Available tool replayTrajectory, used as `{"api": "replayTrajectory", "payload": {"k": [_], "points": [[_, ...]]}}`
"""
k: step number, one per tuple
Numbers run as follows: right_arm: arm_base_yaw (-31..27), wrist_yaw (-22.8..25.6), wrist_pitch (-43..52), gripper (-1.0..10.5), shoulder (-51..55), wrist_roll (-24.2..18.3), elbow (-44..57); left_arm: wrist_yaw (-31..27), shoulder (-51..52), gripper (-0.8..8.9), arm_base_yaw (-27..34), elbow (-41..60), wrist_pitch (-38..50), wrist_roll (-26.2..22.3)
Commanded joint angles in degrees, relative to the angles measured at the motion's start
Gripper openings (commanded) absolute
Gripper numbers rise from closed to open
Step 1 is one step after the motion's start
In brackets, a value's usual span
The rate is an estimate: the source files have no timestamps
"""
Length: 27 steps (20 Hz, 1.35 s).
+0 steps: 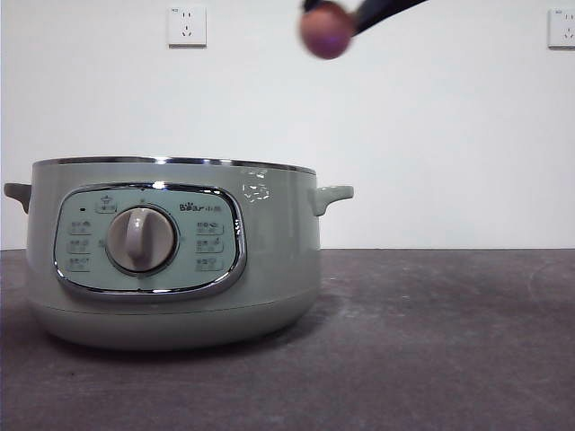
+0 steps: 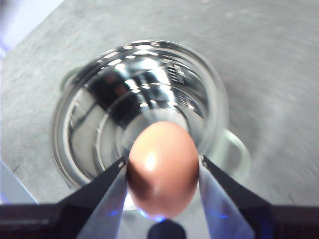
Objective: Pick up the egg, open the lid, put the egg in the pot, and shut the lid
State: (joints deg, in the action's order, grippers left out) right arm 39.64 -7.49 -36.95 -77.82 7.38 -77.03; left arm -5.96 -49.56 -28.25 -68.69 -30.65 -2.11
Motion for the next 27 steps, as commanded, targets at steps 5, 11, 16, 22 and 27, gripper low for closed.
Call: {"api": "replayTrajectory", "payload": {"k": [5,11,16,22,27], "points": [[2.9,-2.2,-1.1,-0.1,-17.4,-4.5,-15.7,-5.0,10.7,-0.08,0.0,-1.3,-0.9,-1.1],[5.2,-3.5,-2.6,-0.1,-31.4,-9.0,-24.6,-6.0,16.0,-0.08,0.0,-2.3,-2.1,-0.9],[6.1,-0.9,-2.3,-0.1,-38.1,-10.4,-25.3,-6.0,16.0,-0.08,0.0,-2.3,-2.7,-0.9],[6.2,-1.0,-2.8,-0.1,-42.5,-12.0,-25.3,-6.0,16.0,-0.08,0.0,-2.3,-4.0,-0.9],[6.2,1.9,-5.2,0.0,-43.4,-13.4,-25.3,-6.0,16.0,-0.08,0.0,-2.3,-5.2,-0.9]]}}
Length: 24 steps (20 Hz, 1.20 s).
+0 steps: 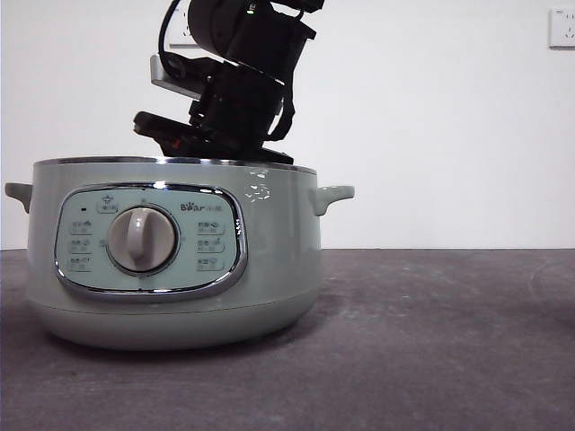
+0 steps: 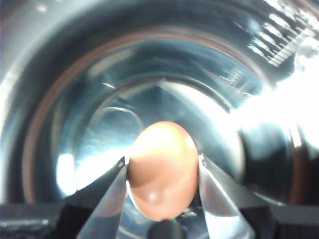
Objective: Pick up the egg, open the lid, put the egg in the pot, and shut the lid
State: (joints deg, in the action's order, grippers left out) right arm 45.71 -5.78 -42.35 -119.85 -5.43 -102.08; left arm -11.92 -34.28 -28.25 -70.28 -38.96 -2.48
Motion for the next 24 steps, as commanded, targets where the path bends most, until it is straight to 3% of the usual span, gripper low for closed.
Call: {"api": "replayTrajectory", "payload": {"k": [1,3,5,8,9,11,20,24], "points": [[0.2,0.1,0.2,0.1,-1.4,-0.7,-0.3,0.0,0.7,-0.08,0.0,-0.7,2.9,-0.3],[0.2,-0.2,-0.3,0.1,-1.4,-0.7,-0.3,0.0,0.7,-0.08,0.0,-0.7,2.2,-0.2],[0.2,-0.3,-1.3,1.4,-1.7,-0.7,-0.3,0.0,0.7,-0.08,0.0,-0.7,1.4,-0.1],[0.2,-0.3,-2.6,1.7,-2.4,-1.1,-0.3,0.0,0.7,-0.08,0.0,-0.7,1.1,-0.1],[0.3,-0.3,-2.7,2.2,-2.4,-1.0,-0.3,0.0,0.7,-0.08,0.0,-0.7,0.8,0.1],[0.8,-0.2,-2.7,4.3,-2.4,-0.3,-0.3,0.0,0.7,-0.08,0.0,-0.7,0.2,1.0],[1.2,0.5,-4.1,4.1,4.1,1.0,-0.3,0.0,-1.7,-0.08,0.0,-0.7,-0.1,1.0],[0.7,8.6,-7.8,4.1,16.2,1.1,-0.3,0.1,-7.0,-0.08,0.0,-0.7,0.3,1.0]]}}
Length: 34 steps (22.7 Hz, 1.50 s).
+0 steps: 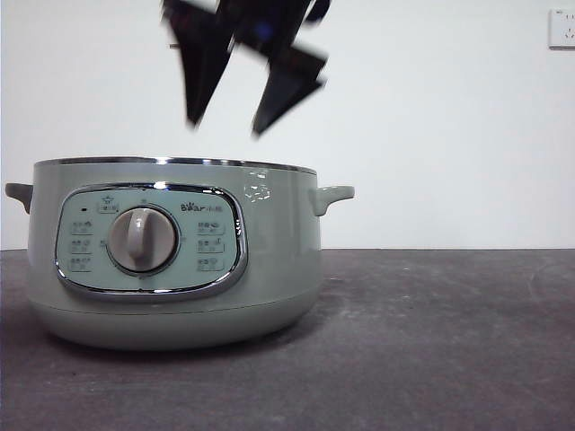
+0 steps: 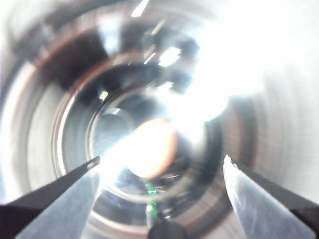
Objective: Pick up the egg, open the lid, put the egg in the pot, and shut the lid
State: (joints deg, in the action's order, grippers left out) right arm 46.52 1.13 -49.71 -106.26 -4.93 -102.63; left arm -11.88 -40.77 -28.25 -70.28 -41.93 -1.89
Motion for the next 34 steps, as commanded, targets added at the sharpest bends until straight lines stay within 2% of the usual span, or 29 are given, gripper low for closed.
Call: {"api": "replayTrajectory", "payload": {"k": [1,2,3,5,9,13,27,34], "points": [[-0.5,4.1,-1.0,4.1,5.8,0.6,0.2,0.2,-1.9,-0.08,0.0,-0.7,3.8,0.4],[-1.1,6.7,-1.4,4.1,9.6,0.6,0.2,0.3,-3.7,-0.08,0.0,-0.7,4.5,0.4],[-1.6,7.2,-1.6,4.1,12.7,1.1,0.2,0.3,-5.5,-0.08,0.0,-0.7,5.2,0.4],[-3.1,7.2,-2.0,4.1,18.4,2.4,0.2,0.7,-9.4,-0.08,0.0,-0.7,7.6,0.7],[-3.8,9.6,-3.1,4.1,26.3,3.0,0.2,6.2,-15.4,-0.08,-0.5,-0.5,11.9,3.6],[-3.8,9.9,-5.1,4.1,31.7,3.0,0.2,6.1,-20.3,-0.08,-2.7,0.6,15.8,3.7],[-3.8,10.0,-12.8,4.1,35.7,4.5,0.2,6.0,-27.5,-0.08,-5.4,9.6,30.7,4.9],[-3.8,10.0,-13.9,4.1,35.8,5.1,0.2,5.6,-30.2,-0.08,-5.4,13.5,34.8,6.4]]}}
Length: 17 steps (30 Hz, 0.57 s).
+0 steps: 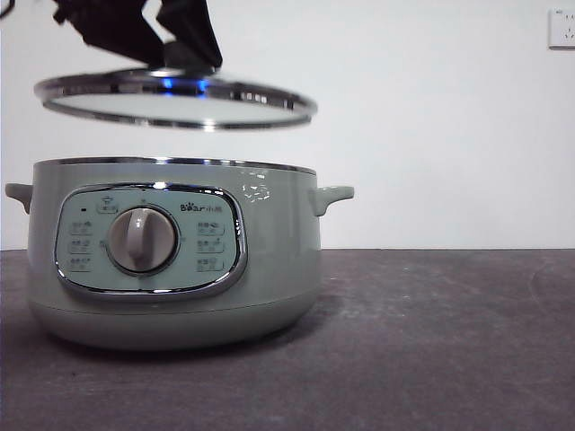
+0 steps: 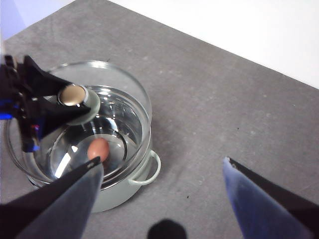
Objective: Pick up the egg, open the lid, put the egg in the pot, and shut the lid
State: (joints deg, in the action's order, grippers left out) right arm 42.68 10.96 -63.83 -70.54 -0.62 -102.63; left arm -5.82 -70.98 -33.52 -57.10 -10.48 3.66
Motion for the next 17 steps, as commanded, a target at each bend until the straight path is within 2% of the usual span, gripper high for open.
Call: {"api": "replayTrajectory", "payload": {"k": [1,11,17], "points": [[0.1,0.2,0.2,4.1,0.2,0.8,0.2,-0.7,-0.3,-0.08,-0.2,0.5,3.4,0.8],[0.1,0.2,0.2,4.1,0.2,0.8,0.2,-1.5,-3.6,-0.08,-0.2,0.6,4.6,0.8],[0.1,0.2,0.2,4.1,0.2,0.8,0.2,-1.6,-5.0,-0.08,-0.2,0.6,2.2,1.1]]}}
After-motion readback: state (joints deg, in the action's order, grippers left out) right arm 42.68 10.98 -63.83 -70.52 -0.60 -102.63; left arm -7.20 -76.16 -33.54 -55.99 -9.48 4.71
